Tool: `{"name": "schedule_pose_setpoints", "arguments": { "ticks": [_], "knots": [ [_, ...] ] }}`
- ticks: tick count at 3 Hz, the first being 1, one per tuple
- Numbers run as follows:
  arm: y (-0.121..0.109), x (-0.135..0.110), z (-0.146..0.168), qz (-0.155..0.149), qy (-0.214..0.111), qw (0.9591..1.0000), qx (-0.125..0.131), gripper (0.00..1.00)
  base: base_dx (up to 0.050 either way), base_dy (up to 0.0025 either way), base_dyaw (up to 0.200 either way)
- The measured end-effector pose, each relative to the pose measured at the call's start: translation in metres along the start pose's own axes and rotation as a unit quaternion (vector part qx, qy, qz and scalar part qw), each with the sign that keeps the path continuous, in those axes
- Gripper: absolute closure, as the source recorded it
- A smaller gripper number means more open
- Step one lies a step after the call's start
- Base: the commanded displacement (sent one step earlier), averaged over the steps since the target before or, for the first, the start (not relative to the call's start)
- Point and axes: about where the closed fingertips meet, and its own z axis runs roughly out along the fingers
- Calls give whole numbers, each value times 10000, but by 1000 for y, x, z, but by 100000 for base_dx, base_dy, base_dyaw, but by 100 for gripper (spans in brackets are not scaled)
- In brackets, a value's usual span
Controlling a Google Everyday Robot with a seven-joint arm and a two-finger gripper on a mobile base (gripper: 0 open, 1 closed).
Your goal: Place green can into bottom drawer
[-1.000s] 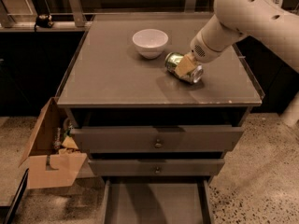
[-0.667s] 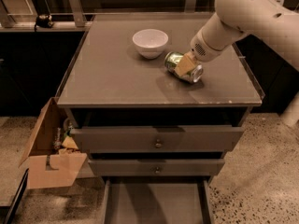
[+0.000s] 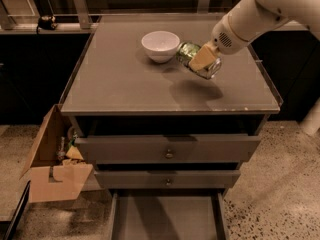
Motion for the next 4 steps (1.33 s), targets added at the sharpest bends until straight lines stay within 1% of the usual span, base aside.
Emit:
{"name": "schedule_pose_setpoints", "arguments": {
  "ticks": [1, 2, 3, 4],
  "knots": [
    [3, -9, -24, -167, -303, 9994, -65, 100, 0, 0, 0],
    [5, -9, -24, -180, -303, 9994, -66, 100, 0, 0, 0],
    [13, -8, -25, -258, -427, 9984, -282, 100, 0, 0, 0],
    [25, -3, -34, -439, -488, 9967, -488, 100, 0, 0, 0]
  ]
}}
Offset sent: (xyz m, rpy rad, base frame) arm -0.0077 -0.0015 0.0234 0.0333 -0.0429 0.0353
